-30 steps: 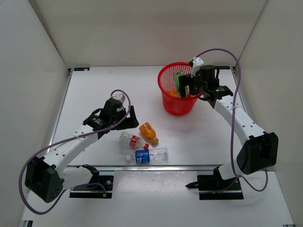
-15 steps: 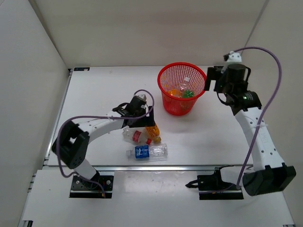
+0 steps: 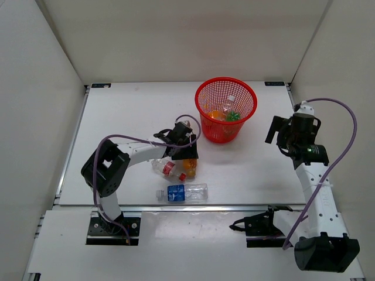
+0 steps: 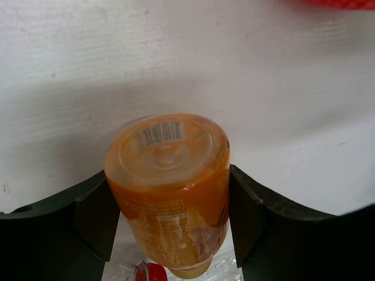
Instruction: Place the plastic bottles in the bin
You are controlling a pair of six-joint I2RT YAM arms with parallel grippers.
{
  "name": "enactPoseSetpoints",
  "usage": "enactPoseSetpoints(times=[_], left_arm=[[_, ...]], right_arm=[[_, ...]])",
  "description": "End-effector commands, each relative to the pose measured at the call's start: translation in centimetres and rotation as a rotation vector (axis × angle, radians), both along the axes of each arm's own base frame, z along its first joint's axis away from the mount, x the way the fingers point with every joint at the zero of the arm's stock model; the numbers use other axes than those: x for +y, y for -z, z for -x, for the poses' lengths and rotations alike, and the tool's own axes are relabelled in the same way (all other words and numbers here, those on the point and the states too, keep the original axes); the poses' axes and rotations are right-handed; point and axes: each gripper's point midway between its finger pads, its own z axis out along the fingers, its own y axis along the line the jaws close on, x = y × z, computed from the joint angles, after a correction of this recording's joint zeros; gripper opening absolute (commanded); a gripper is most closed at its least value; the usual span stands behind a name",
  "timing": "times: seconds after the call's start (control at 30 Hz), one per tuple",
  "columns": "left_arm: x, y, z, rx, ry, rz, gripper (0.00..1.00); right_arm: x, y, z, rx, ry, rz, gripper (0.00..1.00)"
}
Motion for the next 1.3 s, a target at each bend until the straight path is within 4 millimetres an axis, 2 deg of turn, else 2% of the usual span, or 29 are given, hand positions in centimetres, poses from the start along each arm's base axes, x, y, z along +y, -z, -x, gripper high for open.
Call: enactPoseSetpoints(times=[0.0, 0.03, 0.1, 0.17, 0.27, 0.3, 0.33, 0.4, 0.43, 0.47, 0.5, 0.53, 0.57, 0.6, 0.63, 0.67, 0.7, 0.77, 0.8, 0.83, 0.93, 0.97, 1.07, 1.1, 1.13, 1.17, 1.2, 1.23, 1.27], left_arm=[[-0.6, -6.1, -3.1, -0.146, -0.030, 0.080, 0.48], [-0.5, -7.7, -3.5, -0.172, -0.032, 0.096, 0.42], [0.6, -12.1, -5.3, -0.265, -0.075, 0.131, 0.40], [3.1, -17.0, -6.7, -0.398, -0.148, 0.121, 0.31], [4.9, -25.3, -9.5, -0.593, -0.229, 0.170, 0.33], [4.6, -29.0, -10.0, -0.674, -0.247, 0.216, 0.34], [4.2, -30.1, -10.4, -0.715, -0.233, 0.207, 0.35], [3.0, -35.1, -11.8, -0.841, -0.272, 0.280, 0.46], [1.7, -36.2, -12.4, -0.867, -0.270, 0.320, 0.45], [0.2, -35.3, -13.1, -0.857, -0.254, 0.325, 0.46], [-1.3, -35.1, -14.3, -0.865, -0.242, 0.341, 0.53], [-2.4, -36.4, -14.5, -0.879, -0.229, 0.371, 0.53], [-3.9, -34.6, -15.8, -0.861, -0.206, 0.345, 0.54], [-5.7, -34.1, -16.8, -0.849, -0.186, 0.346, 0.55], [-6.8, -35.6, -16.8, -0.867, -0.166, 0.381, 0.62], [-8.2, -35.0, -17.7, -0.869, -0.157, 0.371, 0.68], [-9.0, -32.7, -18.7, -0.848, -0.168, 0.321, 0.69], [-10.0, -34.5, -19.0, -0.861, -0.194, 0.342, 0.72], [-10.6, -33.1, -19.2, -0.838, -0.182, 0.327, 0.81], [-11.1, -33.2, -18.9, -0.839, -0.177, 0.334, 0.91], [-10.5, -34.9, -17.7, -0.877, -0.172, 0.332, 0.99], [-10.1, -34.3, -17.6, -0.868, -0.168, 0.313, 0.98], [-7.5, -37.0, -15.6, -0.888, -0.153, 0.318, 0.98], [-7.1, -35.3, -15.4, -0.863, -0.142, 0.294, 0.99], [-6.3, -37.3, -13.8, -0.889, -0.131, 0.316, 0.99], [-5.4, -37.6, -12.5, -0.900, -0.114, 0.323, 0.99], [-5.1, -35.0, -11.7, -0.862, -0.098, 0.283, 0.98], [-3.6, -36.5, -10.2, -0.876, -0.098, 0.301, 0.99], [-2.0, -35.5, -8.9, -0.853, -0.104, 0.291, 0.98]], right_arm=[[-1.3, -0.2, 1.1, -0.030, 0.068, -0.017, 0.99], [-1.6, 0.3, 1.4, -0.022, 0.071, -0.011, 0.99], [-2.4, 1.3, 2.4, 0.008, 0.102, 0.002, 0.99], [-2.8, 2.6, 3.4, 0.043, 0.115, 0.003, 1.00], [-2.5, 5.1, 4.8, 0.109, 0.101, -0.006, 0.99], [-2.2, 5.2, 4.9, 0.102, 0.085, -0.008, 0.99], [-2.0, 5.9, 5.0, 0.118, 0.078, -0.010, 0.99], [-1.0, 6.0, 5.1, 0.104, 0.038, -0.028, 0.99], [-0.3, 6.3, 5.1, 0.101, 0.022, -0.042, 0.99], [0.3, 6.4, 4.9, 0.093, 0.002, -0.054, 0.99], [1.1, 6.4, 5.0, 0.081, -0.024, -0.074, 0.99], [2.1, 6.3, 5.0, 0.066, -0.052, -0.103, 0.99], [3.0, 6.6, 5.1, 0.065, -0.084, -0.115, 0.99], [3.9, 6.2, 5.0, 0.036, -0.121, -0.139, 0.99], [5.5, 6.2, 5.1, 0.017, -0.183, -0.168, 0.99], [7.1, 6.3, 5.2, 0.003, -0.258, -0.185, 0.99], [7.7, 6.3, 5.3, -0.013, -0.285, -0.185, 0.99], [9.5, 6.2, 5.6, -0.030, -0.360, -0.156, 0.99], [10.2, 6.2, 5.8, -0.023, -0.398, -0.131, 0.99], [10.3, 6.2, 6.0, -0.023, -0.414, -0.095, 0.99], [13.8, 6.3, 7.3, -0.010, -0.606, -0.030, 0.99], [14.0, 6.4, 7.3, -0.004, -0.622, -0.007, 0.99], [16.4, 6.6, 8.0, 0.015, -0.757, 0.035, 0.99], [17.1, 6.3, 8.1, 0.006, -0.796, 0.039, 0.99], [17.7, 6.4, 8.3, 0.019, -0.827, 0.035, 0.99], [18.7, 6.3, 8.4, 0.017, -0.875, 0.014, 0.99], [19.6, 6.0, 8.3, 0.001, -0.922, 0.006, 0.99], [20.6, 5.7, 8.7, -0.007, -0.974, -0.021, 0.99], [21.6, 5.5, 9.1, -0.006, -1.032, -0.044, 0.99]])
